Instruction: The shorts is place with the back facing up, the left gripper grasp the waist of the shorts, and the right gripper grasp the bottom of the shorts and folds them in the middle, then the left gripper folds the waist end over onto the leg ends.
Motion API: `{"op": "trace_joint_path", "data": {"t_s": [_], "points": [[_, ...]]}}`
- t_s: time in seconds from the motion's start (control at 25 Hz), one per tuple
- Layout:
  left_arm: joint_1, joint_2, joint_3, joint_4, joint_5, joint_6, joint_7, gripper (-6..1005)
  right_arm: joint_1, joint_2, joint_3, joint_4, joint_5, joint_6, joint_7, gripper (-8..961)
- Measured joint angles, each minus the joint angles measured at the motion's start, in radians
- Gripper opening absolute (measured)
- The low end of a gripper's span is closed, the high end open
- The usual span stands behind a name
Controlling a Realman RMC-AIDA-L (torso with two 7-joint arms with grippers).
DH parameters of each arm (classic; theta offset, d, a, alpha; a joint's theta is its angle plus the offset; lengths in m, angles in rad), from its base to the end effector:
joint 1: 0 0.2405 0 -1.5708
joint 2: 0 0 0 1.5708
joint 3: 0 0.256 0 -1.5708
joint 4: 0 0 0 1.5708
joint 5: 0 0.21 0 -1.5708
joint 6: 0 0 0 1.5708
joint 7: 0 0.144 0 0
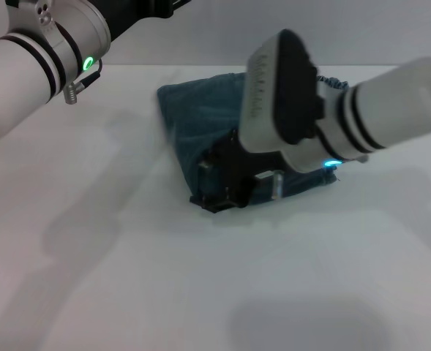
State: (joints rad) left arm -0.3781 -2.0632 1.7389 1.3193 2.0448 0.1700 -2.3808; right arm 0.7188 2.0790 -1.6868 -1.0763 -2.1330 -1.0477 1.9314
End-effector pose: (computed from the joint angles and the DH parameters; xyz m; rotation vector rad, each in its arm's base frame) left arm -0.1342 0.4081 0.0043 -1.9834 -0.5708 -0.6390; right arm 0.1136 0.3690 -0.0912 -2.9087 -0.0356 -0.0908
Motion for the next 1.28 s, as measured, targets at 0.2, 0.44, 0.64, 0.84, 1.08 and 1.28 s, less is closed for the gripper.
{"op": "trace_joint_path", "data": {"t_s": [0.2, 0.44, 0.64, 0.84, 1.08, 1.28], "points": [[-0.001, 0.0, -0.003, 0.0, 0.0, 0.0, 0.0, 842, -0.109, 0.0, 0.053, -0.129, -0.008, 0.024, -0.003, 603], [-0.006, 0.0, 0.003, 0.0, 0.0, 0.0, -0.002, 842, -0.114, -0.004, 0.124, -0.019, -0.039, 0.206, -0.003, 603], [-0.009, 0.0, 0.003, 0.0, 0.0, 0.0, -0.005, 842, -0.11, -0.004, 0.127, 0.053, -0.047, 0.331, -0.003, 603], [-0.013, 0.0, 0.004, 0.0, 0.0, 0.0, -0.006, 842, -0.099, -0.003, 0.118, 0.085, -0.048, 0.338, -0.001, 603], [-0.013, 0.0, 0.004, 0.0, 0.0, 0.0, -0.006, 842, -0.098, -0.001, 0.1, 0.085, -0.047, 0.266, 0.013, 603], [-0.013, 0.0, 0.004, 0.0, 0.0, 0.0, -0.006, 842, -0.093, -0.002, 0.105, 0.066, -0.047, 0.153, 0.03, 603]]}}
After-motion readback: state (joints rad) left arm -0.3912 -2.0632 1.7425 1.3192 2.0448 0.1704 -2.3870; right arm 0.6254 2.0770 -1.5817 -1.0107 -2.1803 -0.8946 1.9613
